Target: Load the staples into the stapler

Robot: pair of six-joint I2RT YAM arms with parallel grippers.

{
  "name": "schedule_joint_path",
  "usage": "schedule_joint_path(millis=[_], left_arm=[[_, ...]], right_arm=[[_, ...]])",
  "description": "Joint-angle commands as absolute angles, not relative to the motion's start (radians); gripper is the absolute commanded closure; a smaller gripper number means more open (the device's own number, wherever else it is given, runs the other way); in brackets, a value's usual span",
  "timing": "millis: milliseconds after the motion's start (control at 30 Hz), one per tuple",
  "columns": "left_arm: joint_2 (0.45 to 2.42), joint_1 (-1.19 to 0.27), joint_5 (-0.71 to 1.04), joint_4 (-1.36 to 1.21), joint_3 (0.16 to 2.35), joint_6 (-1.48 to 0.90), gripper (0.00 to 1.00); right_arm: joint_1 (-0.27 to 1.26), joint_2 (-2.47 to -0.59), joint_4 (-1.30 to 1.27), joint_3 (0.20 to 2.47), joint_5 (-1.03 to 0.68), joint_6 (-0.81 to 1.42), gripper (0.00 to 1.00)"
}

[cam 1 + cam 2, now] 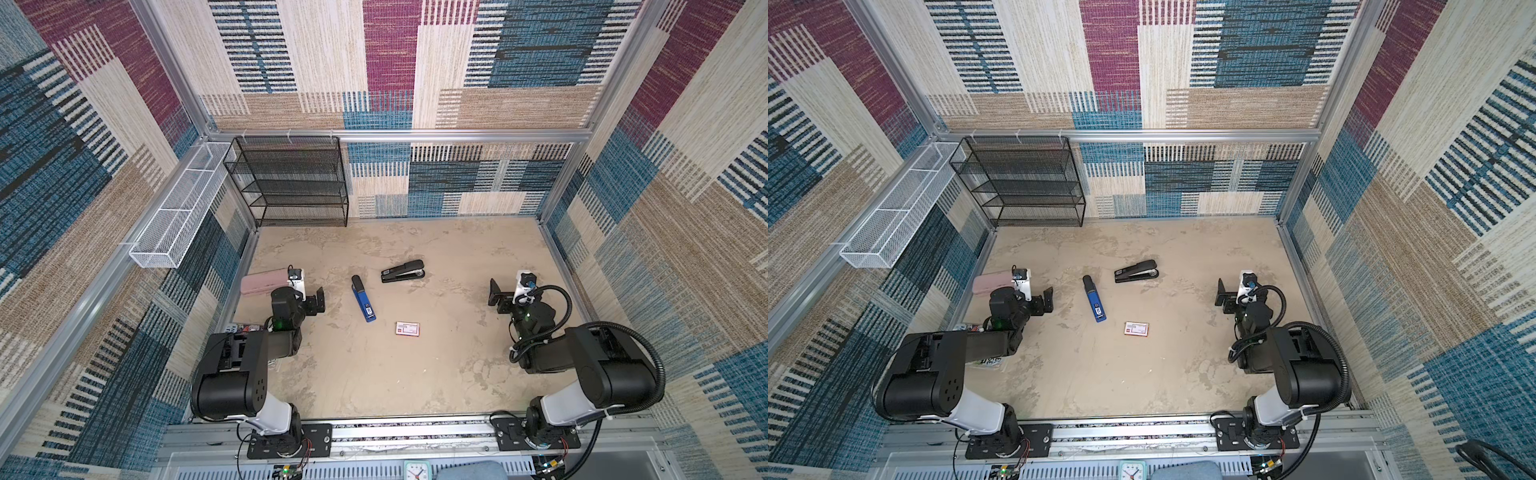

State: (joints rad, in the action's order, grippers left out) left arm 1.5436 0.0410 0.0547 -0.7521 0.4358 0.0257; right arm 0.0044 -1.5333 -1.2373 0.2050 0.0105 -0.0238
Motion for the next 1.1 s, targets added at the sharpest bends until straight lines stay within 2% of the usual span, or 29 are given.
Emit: schedule_joint_path(millis=[0,133,267,400,467,533,567,600,667,733,800,900,1067], left_arm=[[1.545,0.042,0.060,-0.789,0.444,0.012,0.01],[1.518,0.042,0.012,-0.780,0.443,-0.004,0.01],[1.409,0.041,-0.136,-0.487,0.552,-0.056,0.01],[1.343,0.042,-0.131,-0.312,0.638,-0.131,0.01],[1.324,0.044,-0.064,-0.274,0.667,-0.245,0.01],[1.307,0.048,-0.026,-0.199,0.703,-0.418,0.01],[1.304,0.052,0.010,-0.161,0.727,-0.446,0.01],[1.307,0.054,0.074,-0.130,0.753,-0.453,0.02],[1.317,0.050,0.200,-0.101,0.784,-0.466,0.16],[1.329,0.035,0.254,0.006,0.838,-0.500,0.23],[1.341,0.001,0.260,0.114,0.875,-0.526,0.23],[1.361,-0.081,0.229,0.255,0.927,-0.545,0.22],[1.445,-0.236,0.117,0.419,1.002,-0.613,0.22]], right_arm=[[0.005,-1.535,-1.281,0.212,0.007,-0.028,0.00],[0.005,-1.493,-1.230,0.226,0.051,-0.013,0.00],[0.005,-1.356,-0.968,0.321,0.057,-0.011,0.00],[0.005,-1.241,-0.876,0.344,0.041,0.065,0.00],[0.005,-1.181,-0.772,0.377,0.062,0.202,0.00],[0.002,-1.146,-0.491,0.462,0.210,0.491,0.00],[0.000,-1.149,-0.442,0.486,0.188,0.500,0.00],[-0.001,-1.152,-0.435,0.500,0.123,0.468,0.07],[0.000,-1.140,-0.425,0.503,0.025,0.477,0.13],[0.000,-1.126,-0.376,0.525,-0.067,0.500,0.17],[0.000,-1.137,-0.289,0.571,-0.158,0.503,0.20],[0.002,-1.150,-0.207,0.597,-0.247,0.527,0.20],[0.041,-1.176,-0.130,0.597,-0.305,0.549,0.22]])
